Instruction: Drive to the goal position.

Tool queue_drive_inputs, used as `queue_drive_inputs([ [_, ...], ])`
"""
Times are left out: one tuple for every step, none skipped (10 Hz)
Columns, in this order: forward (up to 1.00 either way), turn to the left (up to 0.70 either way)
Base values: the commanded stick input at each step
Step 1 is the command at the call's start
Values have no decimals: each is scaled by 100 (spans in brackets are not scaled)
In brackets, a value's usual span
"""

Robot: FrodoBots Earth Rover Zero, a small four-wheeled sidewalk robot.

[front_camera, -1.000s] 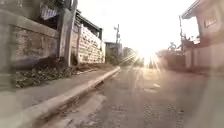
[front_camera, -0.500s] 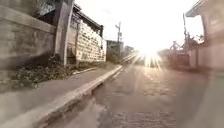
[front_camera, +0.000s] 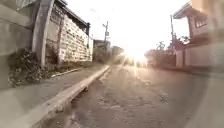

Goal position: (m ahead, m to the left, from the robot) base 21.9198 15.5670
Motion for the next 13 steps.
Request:
queue_drive_inputs([
  [100,0],
  [100,0],
  [100,0],
  [100,0],
  [100,0],
  [100,-33],
  [100,-40],
  [100,-40],
  [100,-7],
  [100,0],
  [100,0],
  [100,0],
  [100,0],
])
